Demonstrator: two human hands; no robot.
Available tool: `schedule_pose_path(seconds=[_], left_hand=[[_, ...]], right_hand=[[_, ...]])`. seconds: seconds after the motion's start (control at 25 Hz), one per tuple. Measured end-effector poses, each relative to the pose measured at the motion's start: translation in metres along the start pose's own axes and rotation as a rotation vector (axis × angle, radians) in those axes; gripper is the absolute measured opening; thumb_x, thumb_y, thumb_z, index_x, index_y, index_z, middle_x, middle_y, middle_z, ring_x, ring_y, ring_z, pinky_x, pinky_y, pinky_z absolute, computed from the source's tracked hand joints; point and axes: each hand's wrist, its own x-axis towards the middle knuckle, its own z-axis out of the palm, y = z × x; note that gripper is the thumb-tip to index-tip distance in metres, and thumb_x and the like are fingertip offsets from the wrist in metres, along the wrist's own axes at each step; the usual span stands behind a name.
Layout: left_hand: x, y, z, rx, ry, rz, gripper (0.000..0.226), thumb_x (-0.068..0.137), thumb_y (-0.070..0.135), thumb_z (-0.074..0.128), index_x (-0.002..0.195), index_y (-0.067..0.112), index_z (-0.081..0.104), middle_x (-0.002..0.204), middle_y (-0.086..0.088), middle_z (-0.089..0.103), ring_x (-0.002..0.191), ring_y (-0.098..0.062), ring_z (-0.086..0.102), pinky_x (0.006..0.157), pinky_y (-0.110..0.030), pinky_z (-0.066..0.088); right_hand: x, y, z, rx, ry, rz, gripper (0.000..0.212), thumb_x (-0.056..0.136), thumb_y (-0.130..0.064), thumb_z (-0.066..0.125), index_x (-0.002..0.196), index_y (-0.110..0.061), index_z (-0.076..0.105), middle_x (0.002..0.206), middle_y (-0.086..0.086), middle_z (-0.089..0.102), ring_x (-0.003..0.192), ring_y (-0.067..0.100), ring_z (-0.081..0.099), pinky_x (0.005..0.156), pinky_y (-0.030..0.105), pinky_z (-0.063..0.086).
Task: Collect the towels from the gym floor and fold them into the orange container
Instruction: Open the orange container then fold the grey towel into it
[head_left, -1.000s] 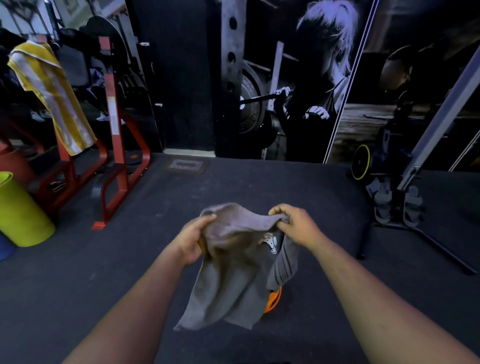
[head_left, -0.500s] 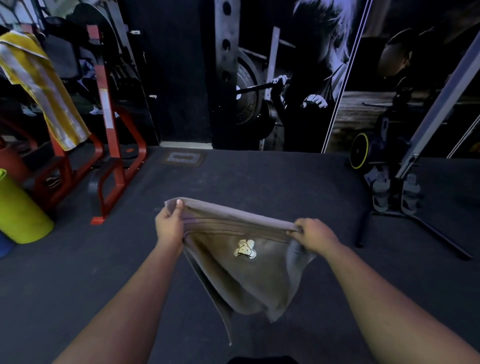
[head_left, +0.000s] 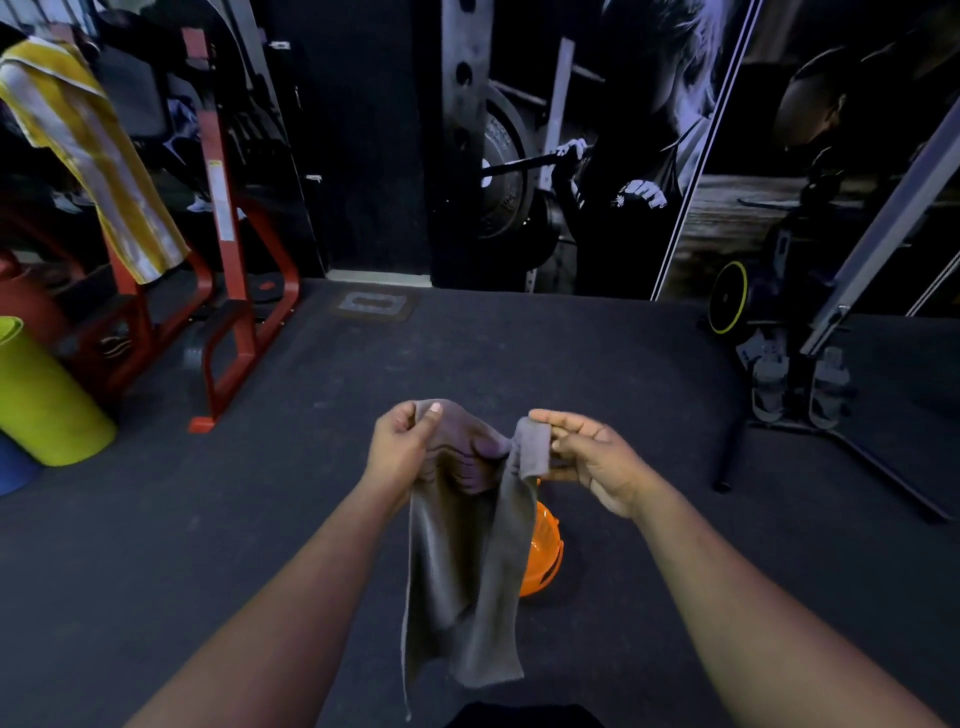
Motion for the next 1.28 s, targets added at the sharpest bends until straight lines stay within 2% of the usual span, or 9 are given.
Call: schedule_pose_path(seconds=[0.12, 0.2, 0.32, 0.44, 0.52, 0.68, 0.96, 1.16, 1.28], left_hand=[[-0.004, 0.0, 0.007, -0.006, -0.101, 0.025, 0.023, 0.104, 0.014, 0.058, 0.101, -0.005, 0.069, 0.094, -0.02, 0.075, 0.08, -0.024, 0.067, 0.074, -0.036, 0.054], [-0.009, 0.001, 0.01, -0.02, -0.146, 0.009, 0.023, 0.105, 0.012, 0.053, 0.108, -0.003, 0.07, 0.097, -0.02, 0.076, 0.081, -0.022, 0.07, 0.073, -0.032, 0.058], [-0.017, 0.0, 0.011, -0.073, -0.155, -0.003, 0.012, 0.103, 0.009, 0.057, 0.108, 0.002, 0.066, 0.093, -0.013, 0.077, 0.079, -0.018, 0.072, 0.068, -0.028, 0.058], [-0.022, -0.001, 0.01, -0.096, -0.135, -0.007, 0.006, 0.101, 0.01, 0.061, 0.105, 0.006, 0.061, 0.088, -0.009, 0.076, 0.075, -0.017, 0.071, 0.066, -0.029, 0.057], [-0.024, 0.0, 0.01, -0.099, -0.153, 0.002, 0.017, 0.101, 0.011, 0.062, 0.109, -0.004, 0.063, 0.093, -0.015, 0.076, 0.08, -0.022, 0.072, 0.07, -0.032, 0.059], [-0.029, 0.0, 0.01, -0.126, -0.225, 0.054, 0.021, 0.101, 0.013, 0.062, 0.113, -0.002, 0.071, 0.107, -0.02, 0.076, 0.097, -0.033, 0.074, 0.082, -0.039, 0.061], [-0.031, -0.004, 0.014, -0.144, -0.217, 0.022, 0.021, 0.104, 0.012, 0.057, 0.118, 0.002, 0.07, 0.106, -0.019, 0.076, 0.1, -0.032, 0.073, 0.09, -0.042, 0.059], [-0.033, 0.004, 0.014, -0.162, -0.211, 0.024, 0.02, 0.094, 0.006, 0.07, 0.113, 0.001, 0.071, 0.103, -0.015, 0.078, 0.094, -0.021, 0.075, 0.078, -0.028, 0.058], [-0.028, 0.005, 0.011, -0.109, -0.184, 0.038, 0.017, 0.099, 0.011, 0.065, 0.112, 0.003, 0.072, 0.101, -0.014, 0.078, 0.094, -0.023, 0.075, 0.077, -0.028, 0.058]], right_hand=[[0.006, 0.002, 0.006, -0.442, -0.021, -0.177, 0.051, 0.087, 0.018, 0.054, 0.125, -0.015, 0.068, 0.113, -0.002, 0.074, 0.097, -0.003, 0.069, 0.083, 0.021, 0.054], [0.01, -0.001, 0.011, -0.868, 0.059, -0.321, 0.038, 0.083, 0.002, 0.066, 0.108, -0.025, 0.077, 0.102, -0.014, 0.075, 0.086, -0.011, 0.066, 0.077, 0.017, 0.049], [0.012, -0.003, 0.019, -1.157, 0.15, -0.468, 0.007, 0.081, -0.033, 0.067, 0.084, -0.029, 0.071, 0.094, -0.008, 0.066, 0.093, 0.013, 0.061, 0.076, 0.031, 0.048], [0.018, -0.002, 0.026, -0.966, 0.08, -0.531, 0.019, 0.087, -0.031, 0.066, 0.074, -0.031, 0.051, 0.082, -0.013, 0.053, 0.081, 0.006, 0.053, 0.073, 0.033, 0.045], [0.021, -0.005, 0.03, -0.853, 0.076, -0.435, 0.013, 0.089, -0.025, 0.067, 0.081, -0.03, 0.057, 0.074, -0.017, 0.06, 0.073, -0.003, 0.058, 0.069, 0.03, 0.046], [0.029, -0.007, 0.039, -0.839, 0.11, -0.421, 0.009, 0.087, -0.031, 0.072, 0.096, -0.03, 0.076, 0.092, -0.018, 0.075, 0.091, -0.001, 0.069, 0.083, 0.033, 0.055], [0.035, -0.012, 0.059, -0.829, 0.25, -0.309, 0.027, 0.081, -0.054, 0.068, 0.081, -0.028, 0.075, 0.077, -0.012, 0.073, 0.076, 0.002, 0.068, 0.068, 0.037, 0.055], [0.039, -0.015, 0.062, -0.849, 0.258, -0.292, 0.022, 0.084, -0.045, 0.073, 0.074, -0.025, 0.072, 0.072, -0.01, 0.071, 0.071, 0.003, 0.066, 0.065, 0.038, 0.054], [0.041, -0.013, 0.059, -0.838, 0.2, -0.318, 0.024, 0.083, -0.048, 0.075, 0.075, -0.025, 0.073, 0.071, -0.009, 0.071, 0.07, 0.003, 0.065, 0.066, 0.036, 0.053]])
